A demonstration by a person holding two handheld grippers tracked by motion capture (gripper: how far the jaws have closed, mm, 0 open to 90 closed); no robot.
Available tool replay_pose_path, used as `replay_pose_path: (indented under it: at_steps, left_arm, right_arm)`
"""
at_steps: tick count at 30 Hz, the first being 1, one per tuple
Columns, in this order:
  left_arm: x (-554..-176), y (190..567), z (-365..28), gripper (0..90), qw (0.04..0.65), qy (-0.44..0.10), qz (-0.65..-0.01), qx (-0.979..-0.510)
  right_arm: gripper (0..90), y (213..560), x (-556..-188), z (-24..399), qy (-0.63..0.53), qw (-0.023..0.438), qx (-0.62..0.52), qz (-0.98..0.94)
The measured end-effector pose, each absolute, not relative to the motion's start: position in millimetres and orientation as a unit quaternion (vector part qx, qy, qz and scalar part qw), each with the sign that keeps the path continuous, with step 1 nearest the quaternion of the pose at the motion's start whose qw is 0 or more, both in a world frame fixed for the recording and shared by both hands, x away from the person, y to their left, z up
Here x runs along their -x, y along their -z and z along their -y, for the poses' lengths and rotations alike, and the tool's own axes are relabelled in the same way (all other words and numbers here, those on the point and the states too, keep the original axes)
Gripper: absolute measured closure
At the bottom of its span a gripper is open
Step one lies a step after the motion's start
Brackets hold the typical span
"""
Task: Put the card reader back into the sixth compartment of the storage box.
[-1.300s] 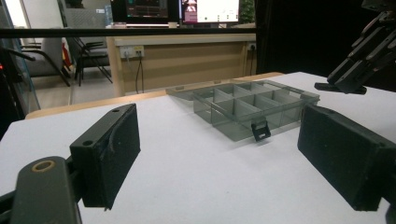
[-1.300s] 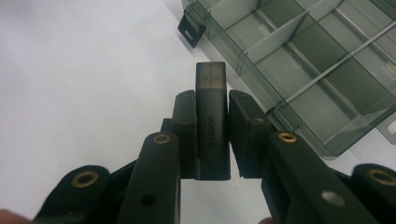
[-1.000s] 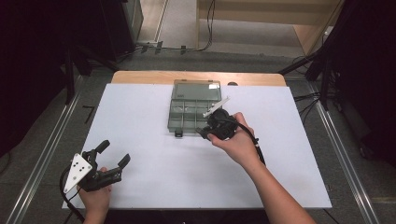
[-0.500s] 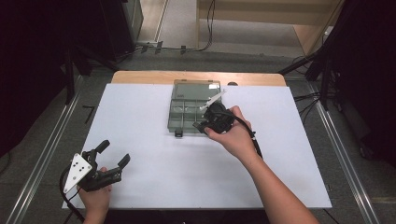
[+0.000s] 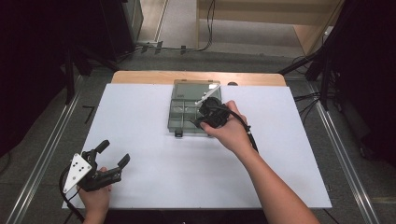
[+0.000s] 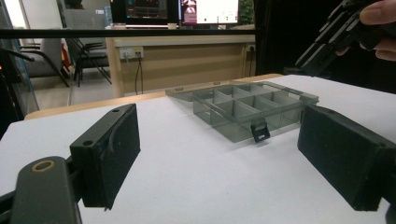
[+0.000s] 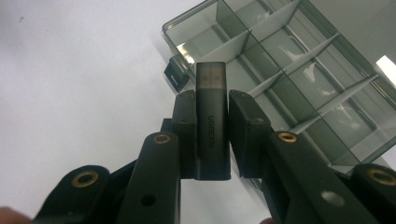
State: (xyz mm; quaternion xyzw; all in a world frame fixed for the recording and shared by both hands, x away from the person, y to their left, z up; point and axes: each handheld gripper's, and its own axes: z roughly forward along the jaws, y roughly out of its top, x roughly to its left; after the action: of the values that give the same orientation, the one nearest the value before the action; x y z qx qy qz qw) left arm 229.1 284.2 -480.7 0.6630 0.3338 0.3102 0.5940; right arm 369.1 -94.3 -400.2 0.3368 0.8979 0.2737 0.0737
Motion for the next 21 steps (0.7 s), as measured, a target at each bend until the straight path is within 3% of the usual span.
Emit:
replay_pose_path:
  at_steps: [21]
  left_arm:
    - [-229.0,480.4,-284.6,13.2,0.595,-0.309,-0.333,-0.663]
  right_arm:
    - [71.1,404.3,-386.7,79.4,-0.262,0.073,-0.341,-0.9]
